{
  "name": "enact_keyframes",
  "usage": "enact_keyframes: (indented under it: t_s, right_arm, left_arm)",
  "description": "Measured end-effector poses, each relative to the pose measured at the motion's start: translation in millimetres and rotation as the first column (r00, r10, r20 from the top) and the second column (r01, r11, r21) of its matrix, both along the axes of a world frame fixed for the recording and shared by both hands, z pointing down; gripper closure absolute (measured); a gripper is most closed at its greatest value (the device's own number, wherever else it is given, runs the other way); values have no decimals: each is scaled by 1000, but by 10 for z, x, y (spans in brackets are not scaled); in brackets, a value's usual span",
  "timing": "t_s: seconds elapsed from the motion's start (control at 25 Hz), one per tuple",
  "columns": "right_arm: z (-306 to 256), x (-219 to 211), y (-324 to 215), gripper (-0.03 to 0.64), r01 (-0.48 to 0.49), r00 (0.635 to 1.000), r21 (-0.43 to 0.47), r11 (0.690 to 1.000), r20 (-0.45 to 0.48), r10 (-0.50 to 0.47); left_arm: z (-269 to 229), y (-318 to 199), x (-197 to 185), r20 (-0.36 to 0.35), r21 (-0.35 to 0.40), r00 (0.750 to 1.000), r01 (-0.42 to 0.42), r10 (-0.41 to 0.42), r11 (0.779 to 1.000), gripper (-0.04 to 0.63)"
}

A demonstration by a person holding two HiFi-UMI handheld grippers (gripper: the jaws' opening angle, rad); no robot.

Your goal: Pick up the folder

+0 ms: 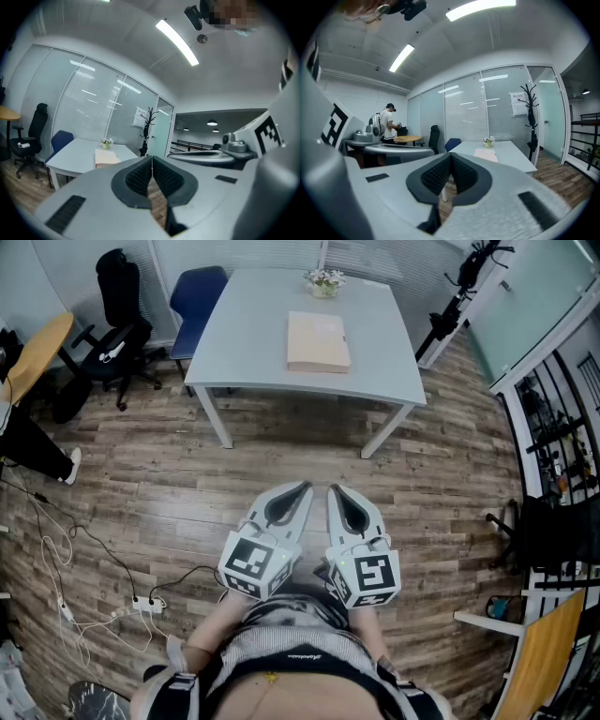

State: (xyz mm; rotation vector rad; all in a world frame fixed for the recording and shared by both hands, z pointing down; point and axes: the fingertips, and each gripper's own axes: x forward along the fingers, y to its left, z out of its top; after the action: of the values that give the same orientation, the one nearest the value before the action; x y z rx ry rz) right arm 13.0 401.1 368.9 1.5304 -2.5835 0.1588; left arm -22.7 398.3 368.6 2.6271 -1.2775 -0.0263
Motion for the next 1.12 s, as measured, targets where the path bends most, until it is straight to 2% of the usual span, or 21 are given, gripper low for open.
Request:
enact_keyframes:
  t_s: [0.16, 0.28, 0.36, 0.4, 0.44, 1.12]
  right_arm:
    - [-26, 84, 18, 608, 8, 1000, 7, 1000, 30, -8]
    - [28, 112, 38, 541, 16, 999, -16, 1000, 37, -16]
    - [59, 131, 38, 529, 14, 999, -27, 1000, 37, -13]
    - [72, 138, 28, 523, 12, 999, -30, 999, 38, -11]
    - [85, 146, 12, 522, 9, 999, -34, 999, 41, -8]
    - [201, -44, -334, 492, 4, 999, -57, 998, 53, -1]
  left_arm:
    - [-12, 8, 62, -13, 3, 1000, 22, -22, 1000, 583]
    - [10, 14, 52, -27, -1, 999, 34, -34, 999, 575]
    - [34, -1, 28, -26, -5, 999, 41, -42, 999, 542]
    - [53, -16, 18, -24, -11, 999, 41, -41, 999, 503]
    - [78, -35, 10, -24, -21, 999, 38, -38, 999, 499]
    - [226, -370, -196, -41, -66, 999, 21, -23, 998, 499]
